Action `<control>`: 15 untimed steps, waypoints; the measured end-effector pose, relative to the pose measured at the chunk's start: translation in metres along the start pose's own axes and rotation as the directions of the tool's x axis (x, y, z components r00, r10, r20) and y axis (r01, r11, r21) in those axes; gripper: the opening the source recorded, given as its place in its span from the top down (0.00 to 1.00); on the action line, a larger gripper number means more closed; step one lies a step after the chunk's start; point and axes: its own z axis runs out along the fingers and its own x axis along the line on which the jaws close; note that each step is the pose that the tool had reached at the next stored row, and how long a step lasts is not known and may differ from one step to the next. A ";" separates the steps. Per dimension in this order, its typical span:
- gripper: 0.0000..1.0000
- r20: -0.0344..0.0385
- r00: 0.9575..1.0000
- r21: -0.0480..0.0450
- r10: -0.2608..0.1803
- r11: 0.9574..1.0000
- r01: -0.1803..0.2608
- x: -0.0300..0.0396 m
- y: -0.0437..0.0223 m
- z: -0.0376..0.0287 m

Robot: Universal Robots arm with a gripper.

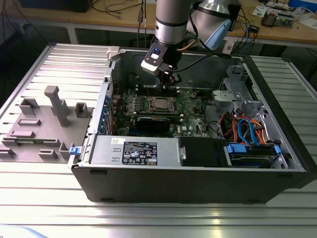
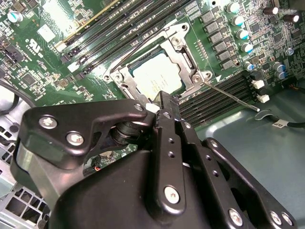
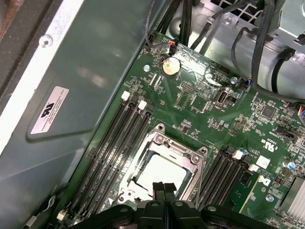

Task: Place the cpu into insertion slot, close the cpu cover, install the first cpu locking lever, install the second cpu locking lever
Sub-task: 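Install the first cpu locking lever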

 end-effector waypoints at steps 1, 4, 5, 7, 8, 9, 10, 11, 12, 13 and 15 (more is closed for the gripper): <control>0.89 0.000 1.000 0.000 0.000 1.000 0.000 0.0000 0.0000 0.0000; 0.89 0.000 1.000 0.000 0.000 1.000 0.000 0.0000 0.0000 0.0000; 0.89 0.000 1.000 0.000 -0.001 1.000 0.001 0.0000 0.0000 0.0000; 0.89 0.000 1.000 0.000 -0.011 1.000 0.011 0.0000 0.0000 0.0000; 0.89 0.000 1.000 0.000 -0.017 1.000 0.017 0.0000 0.0000 0.0000; 0.89 0.000 1.000 0.000 -0.024 1.000 0.024 0.0000 0.0000 0.0000; 0.89 0.000 0.999 0.000 -0.036 0.999 0.036 0.0000 0.0000 0.0000; 0.89 0.000 0.999 0.000 -0.048 0.999 0.048 0.0000 0.0000 0.0000; 0.89 -0.001 0.998 0.000 -0.067 0.998 0.067 0.0000 -0.0001 0.0000; 0.89 -0.001 0.997 0.000 -0.078 0.997 0.078 0.0000 -0.0001 0.0000; 0.89 -0.001 0.996 0.000 -0.092 0.996 0.092 0.0001 -0.0002 0.0000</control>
